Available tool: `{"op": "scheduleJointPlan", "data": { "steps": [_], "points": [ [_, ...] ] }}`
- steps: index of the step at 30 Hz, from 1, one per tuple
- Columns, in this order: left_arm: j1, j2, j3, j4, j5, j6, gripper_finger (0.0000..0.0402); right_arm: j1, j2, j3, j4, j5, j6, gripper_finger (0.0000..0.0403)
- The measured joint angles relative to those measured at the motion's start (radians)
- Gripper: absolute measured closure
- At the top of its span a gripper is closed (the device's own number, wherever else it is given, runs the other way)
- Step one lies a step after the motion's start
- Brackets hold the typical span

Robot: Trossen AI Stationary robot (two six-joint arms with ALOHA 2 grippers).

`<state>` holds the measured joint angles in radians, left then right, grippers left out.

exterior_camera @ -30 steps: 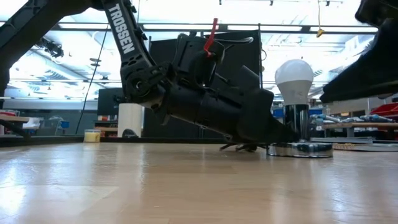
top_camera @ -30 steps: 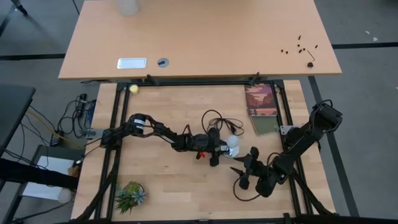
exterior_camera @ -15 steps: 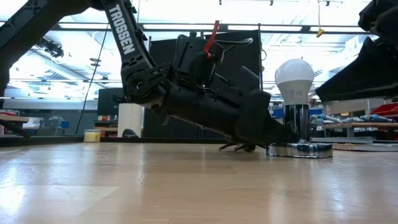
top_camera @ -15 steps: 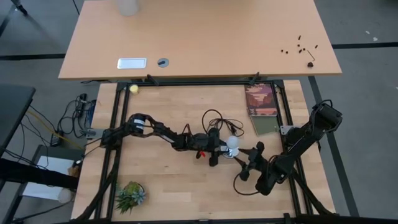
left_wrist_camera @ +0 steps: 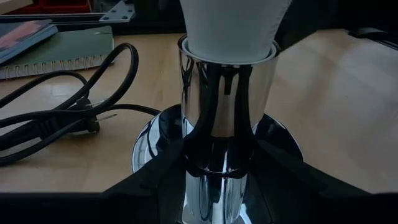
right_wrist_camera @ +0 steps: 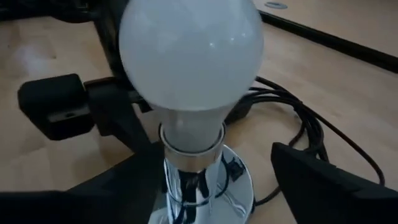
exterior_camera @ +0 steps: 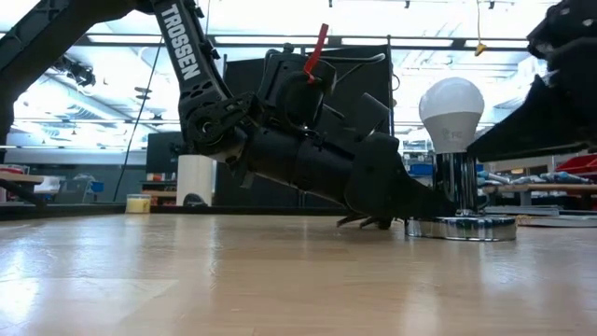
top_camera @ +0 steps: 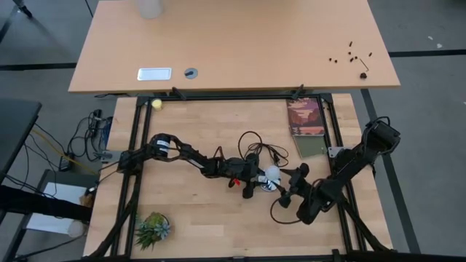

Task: Screw lightbulb
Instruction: Insert the lightbulb into the silver lamp

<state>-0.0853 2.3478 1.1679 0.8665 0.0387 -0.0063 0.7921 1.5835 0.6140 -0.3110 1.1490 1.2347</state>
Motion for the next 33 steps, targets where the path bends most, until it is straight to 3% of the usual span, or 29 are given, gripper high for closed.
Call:
{"op": "scheduleJointPlan", "data": {
  "steps": [6, 13, 27, 33],
  "points": [
    [0.0, 0.0, 0.0, 0.0, 0.002, 0.001, 0.0209, -0.05, 0.0, -0.001, 0.191, -0.022, -0.247, 0.0063],
    [0.0, 0.0, 0.0, 0.0, 0.002, 0.001, 0.0209, -0.107, 0.0, -0.001, 0.34, -0.002, -0.47, 0.0066],
    [-0.002, 0.0, 0.0, -0.002, 0.0, -0.005, 0.0209, -0.107, 0.0, -0.001, 0.395, 0.028, -0.47, 0.0142],
    [-0.002, 0.0, 0.0, -0.001, -0.028, -0.014, 0.0209, -0.141, 0.001, -0.001, 0.398, 0.011, -0.425, 0.0153]
  ]
}}
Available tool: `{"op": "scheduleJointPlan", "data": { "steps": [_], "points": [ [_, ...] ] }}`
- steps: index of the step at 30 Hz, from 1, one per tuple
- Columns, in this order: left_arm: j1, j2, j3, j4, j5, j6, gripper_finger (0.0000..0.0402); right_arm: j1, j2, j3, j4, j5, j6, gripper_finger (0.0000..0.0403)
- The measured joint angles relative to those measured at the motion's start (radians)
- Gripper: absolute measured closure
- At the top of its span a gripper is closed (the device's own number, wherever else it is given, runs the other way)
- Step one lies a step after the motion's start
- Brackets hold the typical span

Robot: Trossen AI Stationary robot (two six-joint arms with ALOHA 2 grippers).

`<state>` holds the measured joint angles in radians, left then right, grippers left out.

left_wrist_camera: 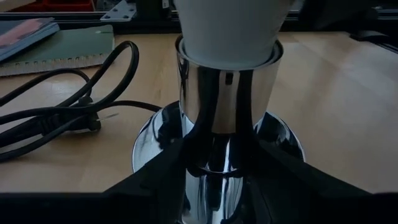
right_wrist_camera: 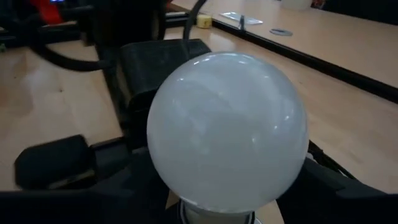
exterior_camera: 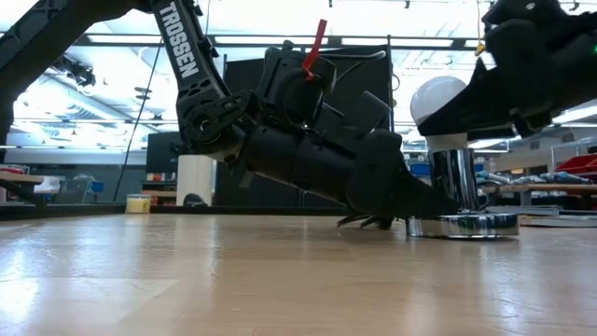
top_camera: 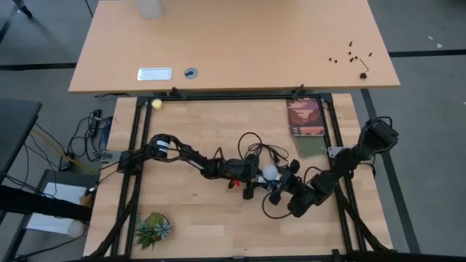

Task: Screw lightbulb
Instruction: Insert the lightbulb into the silver lamp

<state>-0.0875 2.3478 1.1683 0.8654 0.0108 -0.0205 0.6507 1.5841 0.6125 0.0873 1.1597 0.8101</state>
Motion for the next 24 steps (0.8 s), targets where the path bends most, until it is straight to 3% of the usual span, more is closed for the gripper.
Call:
{"op": "scheduleJointPlan", "data": {
  "steps": [16, 24],
  "points": [
    [0.002, 0.0, 0.0, 0.013, -0.082, -0.043, 0.0209, -0.107, 0.002, 0.0, 0.047, -0.018, 0.01, 0.0155],
    [-0.002, 0.001, 0.0, 0.007, -0.073, -0.031, 0.0209, -0.1, -0.026, 0.001, 0.012, -0.198, -0.038, 0.0118]
  ]
}}
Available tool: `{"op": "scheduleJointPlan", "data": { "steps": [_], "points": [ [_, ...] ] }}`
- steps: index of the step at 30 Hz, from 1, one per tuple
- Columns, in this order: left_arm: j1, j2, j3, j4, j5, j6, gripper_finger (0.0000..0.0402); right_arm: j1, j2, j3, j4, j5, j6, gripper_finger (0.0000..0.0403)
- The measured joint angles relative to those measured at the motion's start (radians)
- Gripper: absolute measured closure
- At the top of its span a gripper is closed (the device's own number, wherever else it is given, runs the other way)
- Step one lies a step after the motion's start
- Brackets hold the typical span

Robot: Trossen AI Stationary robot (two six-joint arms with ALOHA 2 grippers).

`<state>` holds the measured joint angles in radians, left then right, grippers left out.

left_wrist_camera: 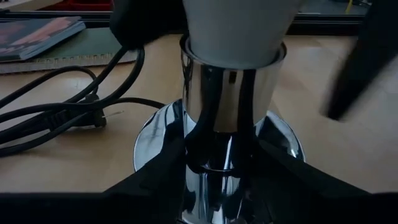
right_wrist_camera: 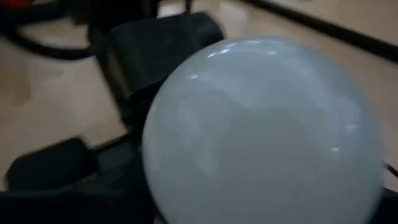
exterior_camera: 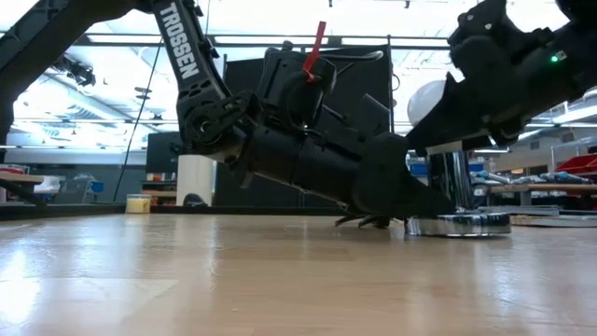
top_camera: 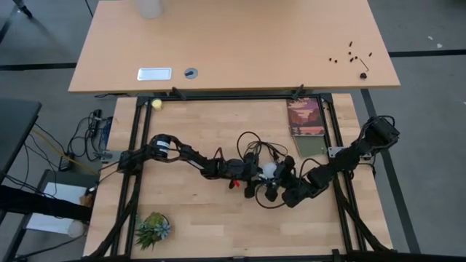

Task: Screw lightbulb
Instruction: Insert the lightbulb into the silver lamp

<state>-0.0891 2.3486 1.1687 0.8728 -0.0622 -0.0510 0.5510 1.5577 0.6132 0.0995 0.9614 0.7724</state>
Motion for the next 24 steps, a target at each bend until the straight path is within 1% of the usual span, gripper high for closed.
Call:
{"op": "scheduleJointPlan", "data": {
  "steps": [5, 8, 11, 15, 17, 20, 24],
  "points": [
    [0.0, 0.0, -0.001, -0.002, 0.004, 0.011, 0.0209, 0.0, -0.035, 0.0, -0.027, -0.11, -0.063, 0.0073],
    [0.0, 0.0, 0.0, -0.002, 0.004, 0.01, 0.0209, -0.002, -0.079, 0.0, -0.103, -0.174, -0.063, 0.0051],
    [0.0, 0.0, 0.001, -0.001, 0.003, 0.005, 0.0208, -0.01, -0.143, 0.001, -0.197, -0.244, -0.061, 0.0039],
    [0.0, 0.0, 0.001, 0.009, -0.015, 0.007, 0.0203, -0.025, -0.25, 0.002, -0.291, -0.33, -0.06, 0.003],
    [0.0, -0.007, 0.0, 0.019, -0.018, 0.015, 0.0195, -0.03, -0.302, 0.002, -0.328, -0.355, -0.058, 0.003],
    [0.001, -0.041, -0.002, -0.038, -0.019, 0.023, 0.0185, -0.031, -0.374, 0.002, -0.366, -0.361, -0.043, 0.0033],
    [0.004, -0.093, -0.003, -0.146, -0.021, 0.044, 0.0183, -0.023, -0.442, 0.002, -0.43, -0.361, -0.032, 0.0039]
  ]
}}
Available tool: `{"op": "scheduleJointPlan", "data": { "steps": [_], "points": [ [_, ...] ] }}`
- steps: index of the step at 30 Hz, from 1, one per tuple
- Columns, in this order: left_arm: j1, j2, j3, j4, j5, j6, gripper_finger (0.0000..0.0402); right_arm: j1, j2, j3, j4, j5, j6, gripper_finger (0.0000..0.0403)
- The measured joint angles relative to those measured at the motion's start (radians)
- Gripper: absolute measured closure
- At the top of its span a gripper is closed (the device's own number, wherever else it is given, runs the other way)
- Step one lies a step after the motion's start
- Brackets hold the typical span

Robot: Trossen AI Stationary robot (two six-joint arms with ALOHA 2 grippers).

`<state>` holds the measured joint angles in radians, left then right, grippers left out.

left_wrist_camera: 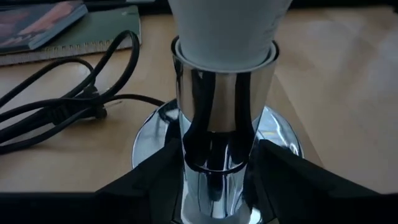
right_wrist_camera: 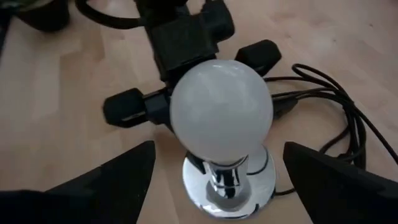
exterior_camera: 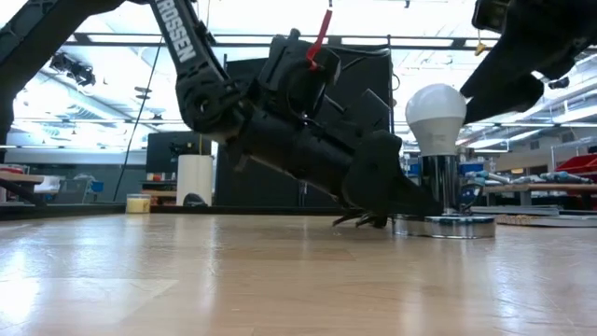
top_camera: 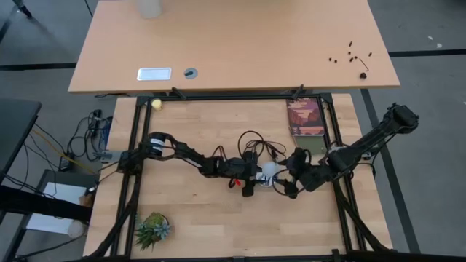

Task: Screw lightbulb
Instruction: Insert the lightbulb into the silver lamp

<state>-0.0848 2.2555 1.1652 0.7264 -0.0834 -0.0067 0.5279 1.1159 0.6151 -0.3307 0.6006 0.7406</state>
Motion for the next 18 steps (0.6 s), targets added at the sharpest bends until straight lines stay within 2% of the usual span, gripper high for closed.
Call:
{"op": "scheduleJointPlan", "data": {
  "steps": [14, 18],
  "points": [
    [0.0, -0.124, -0.001, -0.225, -0.001, 0.076, 0.0183, 0.006, -0.023, 0.0, -0.079, -0.001, -0.037, 0.0057],
    [0.0, -0.163, 0.0, -0.272, -0.001, 0.083, 0.0183, 0.006, -0.002, 0.0, -0.092, -0.046, -0.025, 0.0057]
  ]
}}
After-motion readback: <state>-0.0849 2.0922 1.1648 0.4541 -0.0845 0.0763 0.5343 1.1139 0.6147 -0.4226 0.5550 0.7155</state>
